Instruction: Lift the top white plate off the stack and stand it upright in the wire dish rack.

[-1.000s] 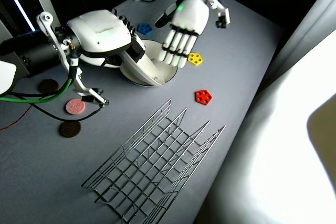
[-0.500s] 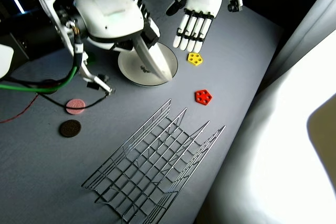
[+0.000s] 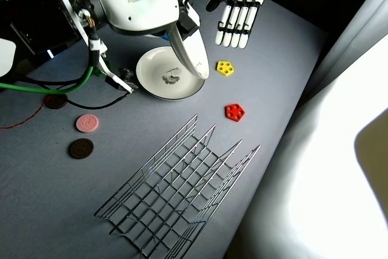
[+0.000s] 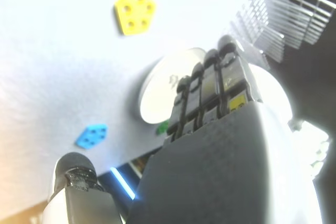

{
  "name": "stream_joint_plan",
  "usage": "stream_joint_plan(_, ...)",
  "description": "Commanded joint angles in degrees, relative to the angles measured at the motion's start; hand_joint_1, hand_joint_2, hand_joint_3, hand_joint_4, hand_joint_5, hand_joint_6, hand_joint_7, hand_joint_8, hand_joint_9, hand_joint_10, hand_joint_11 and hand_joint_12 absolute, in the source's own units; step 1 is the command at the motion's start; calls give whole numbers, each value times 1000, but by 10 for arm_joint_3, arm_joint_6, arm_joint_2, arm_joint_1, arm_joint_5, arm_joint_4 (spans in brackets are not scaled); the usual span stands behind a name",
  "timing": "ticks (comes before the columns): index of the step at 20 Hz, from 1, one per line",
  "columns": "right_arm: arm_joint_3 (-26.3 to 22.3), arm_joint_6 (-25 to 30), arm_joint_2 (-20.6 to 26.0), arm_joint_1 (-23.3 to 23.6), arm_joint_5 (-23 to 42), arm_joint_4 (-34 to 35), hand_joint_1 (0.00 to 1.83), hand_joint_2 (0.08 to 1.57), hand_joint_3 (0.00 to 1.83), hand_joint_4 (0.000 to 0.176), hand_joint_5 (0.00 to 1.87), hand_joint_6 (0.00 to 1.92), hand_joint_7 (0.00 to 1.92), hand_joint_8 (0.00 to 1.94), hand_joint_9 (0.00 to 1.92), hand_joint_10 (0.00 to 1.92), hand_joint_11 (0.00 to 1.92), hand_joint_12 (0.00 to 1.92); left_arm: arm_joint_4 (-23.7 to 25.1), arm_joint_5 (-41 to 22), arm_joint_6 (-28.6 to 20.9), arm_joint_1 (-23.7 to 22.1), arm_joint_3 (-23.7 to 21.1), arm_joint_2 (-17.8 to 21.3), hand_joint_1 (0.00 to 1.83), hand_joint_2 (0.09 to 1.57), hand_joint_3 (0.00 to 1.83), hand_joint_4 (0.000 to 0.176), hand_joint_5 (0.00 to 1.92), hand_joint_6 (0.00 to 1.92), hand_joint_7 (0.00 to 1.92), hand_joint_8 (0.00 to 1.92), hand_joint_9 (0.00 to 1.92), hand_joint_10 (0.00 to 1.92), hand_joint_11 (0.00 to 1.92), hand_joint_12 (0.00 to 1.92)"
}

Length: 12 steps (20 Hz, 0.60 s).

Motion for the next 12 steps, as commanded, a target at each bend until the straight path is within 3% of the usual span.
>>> stream_joint_plan(1,-2,4,7,13,78,22,1495,1060,2,0,952,984,1053,647,1123,700,942,1391,-45,-8,13,-13,1,8,137,870,5,0,6,1,11,0,15,0,33,71)
stream_joint_plan(6,8,11,7,26,79,99,1491,1089,2,0,919,1089,979,748,1036,829,872,1470,-50,23,70,-13,0,10,120,868,2,0,10,0,30,6,30,4,47,80)
stream_joint_plan(9,16,13,7,37,80,137,1491,1086,0,0,940,1065,996,707,1040,833,864,1467,-50,34,120,-13,0,10,121,880,5,0,0,0,25,2,28,2,29,74)
stream_joint_plan(12,17,15,7,47,82,156,1491,1085,0,0,942,1044,999,717,1038,833,870,1473,-53,35,121,-13,0,11,93,870,0,0,18,5,51,8,43,5,26,73)
